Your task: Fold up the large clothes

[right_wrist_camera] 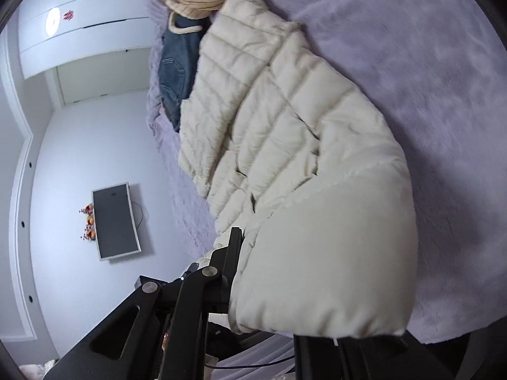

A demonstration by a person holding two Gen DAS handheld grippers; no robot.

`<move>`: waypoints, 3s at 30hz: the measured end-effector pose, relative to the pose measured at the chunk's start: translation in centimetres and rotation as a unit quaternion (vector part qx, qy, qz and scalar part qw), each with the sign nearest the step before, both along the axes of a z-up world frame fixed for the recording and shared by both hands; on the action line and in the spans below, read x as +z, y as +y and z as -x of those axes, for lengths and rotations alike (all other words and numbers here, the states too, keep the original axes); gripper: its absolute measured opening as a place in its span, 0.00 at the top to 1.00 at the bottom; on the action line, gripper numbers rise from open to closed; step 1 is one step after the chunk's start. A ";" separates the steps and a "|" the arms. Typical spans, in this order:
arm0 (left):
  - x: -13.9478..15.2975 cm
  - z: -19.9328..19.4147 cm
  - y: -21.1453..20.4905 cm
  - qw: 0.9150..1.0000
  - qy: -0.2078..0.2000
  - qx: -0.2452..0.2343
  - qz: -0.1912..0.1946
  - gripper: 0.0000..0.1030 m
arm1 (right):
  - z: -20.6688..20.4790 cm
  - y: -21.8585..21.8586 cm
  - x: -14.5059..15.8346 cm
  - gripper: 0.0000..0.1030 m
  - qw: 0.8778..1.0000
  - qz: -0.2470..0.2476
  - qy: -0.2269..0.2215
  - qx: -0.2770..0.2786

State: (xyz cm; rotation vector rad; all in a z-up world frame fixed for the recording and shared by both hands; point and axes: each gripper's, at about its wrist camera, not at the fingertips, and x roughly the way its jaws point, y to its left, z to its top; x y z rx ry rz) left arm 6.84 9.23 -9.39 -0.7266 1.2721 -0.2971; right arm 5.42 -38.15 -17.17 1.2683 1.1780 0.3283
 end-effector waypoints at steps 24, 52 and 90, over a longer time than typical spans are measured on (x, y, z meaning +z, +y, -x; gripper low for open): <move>-4.0 -27.0 -4.8 0.994 -0.028 -0.044 -0.094 0.85 | -31.7 -0.3 1.8 0.89 0.987 0.127 -0.081 0.062; 0.5 -25.2 -5.2 0.963 -0.122 -0.081 -0.225 0.35 | -31.0 -1.9 4.8 0.61 0.964 0.241 -0.091 0.065; -7.3 -33.1 -2.6 0.960 -0.076 0.022 -0.268 0.33 | -36.8 -0.2 -1.9 0.83 0.897 0.432 -0.048 0.083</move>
